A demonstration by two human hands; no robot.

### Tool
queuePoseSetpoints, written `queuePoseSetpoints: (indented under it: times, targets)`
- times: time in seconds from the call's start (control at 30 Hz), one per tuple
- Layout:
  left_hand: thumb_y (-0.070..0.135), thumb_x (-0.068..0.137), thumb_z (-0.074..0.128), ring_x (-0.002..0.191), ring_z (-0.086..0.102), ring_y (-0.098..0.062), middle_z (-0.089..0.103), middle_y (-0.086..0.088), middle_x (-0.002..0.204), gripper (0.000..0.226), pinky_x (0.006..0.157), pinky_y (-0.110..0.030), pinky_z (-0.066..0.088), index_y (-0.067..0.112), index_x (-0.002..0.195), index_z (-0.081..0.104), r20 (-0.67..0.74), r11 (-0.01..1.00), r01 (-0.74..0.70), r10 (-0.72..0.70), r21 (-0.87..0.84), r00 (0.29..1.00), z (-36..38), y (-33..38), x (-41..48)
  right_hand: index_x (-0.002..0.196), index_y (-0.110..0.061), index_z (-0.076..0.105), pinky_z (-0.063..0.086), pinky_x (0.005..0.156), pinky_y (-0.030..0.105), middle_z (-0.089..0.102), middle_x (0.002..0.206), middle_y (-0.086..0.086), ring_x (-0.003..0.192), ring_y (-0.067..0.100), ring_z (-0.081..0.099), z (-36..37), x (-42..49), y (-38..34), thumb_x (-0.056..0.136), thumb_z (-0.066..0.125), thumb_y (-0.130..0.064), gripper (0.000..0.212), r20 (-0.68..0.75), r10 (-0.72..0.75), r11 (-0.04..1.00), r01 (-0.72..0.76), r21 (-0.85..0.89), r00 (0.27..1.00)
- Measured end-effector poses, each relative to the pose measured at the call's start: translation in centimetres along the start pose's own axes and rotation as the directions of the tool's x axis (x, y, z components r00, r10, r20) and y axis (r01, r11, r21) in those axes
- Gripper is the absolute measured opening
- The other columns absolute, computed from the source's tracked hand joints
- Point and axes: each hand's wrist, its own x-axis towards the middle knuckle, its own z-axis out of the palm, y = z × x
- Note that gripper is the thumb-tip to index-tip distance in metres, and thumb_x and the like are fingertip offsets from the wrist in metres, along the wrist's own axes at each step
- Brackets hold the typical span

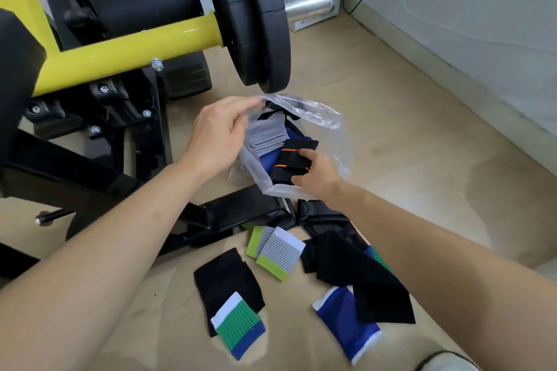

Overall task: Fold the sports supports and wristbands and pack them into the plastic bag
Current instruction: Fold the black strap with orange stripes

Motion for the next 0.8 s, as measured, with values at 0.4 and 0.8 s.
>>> queuePoseSetpoints:
  times: [0.4,0.8]
  targets:
    - [-0.005,0.078,0.076,0.094,0.063,-0.008,0.037,0.012,0.148,0.090,0.065,-0.018,0.057,0.028,0.153,0.039,0.170,0.989,0.019,0.005,-0.144,0.985,-0.8,0.3,-0.5,0.140,-0.015,0.052,0.050,0.068,0.009,0.058,0.085,-0.006,0.075,0.007,0.058,1.8,2.7,-2.4,0.086,0.071,0.000,0.059,-0.176,0.018,0.898,0.062,0.435,0.984]
    - [-0.002,0.077,0.080,0.094,0.064,-0.013,0.040,0.007,0.147,0.077,0.067,-0.020,0.057,0.028,0.143,0.053,0.160,0.983,0.016,0.014,-0.184,0.987,-0.5,0.2,-1.8,0.142,-0.018,0.051,0.037,0.082,0.012,0.059,0.108,0.001,0.108,0.019,0.061,1.8,2.9,-2.4,0.092,0.065,-0.018,0.052,0.171,-0.157,0.976,0.179,-0.124,0.973]
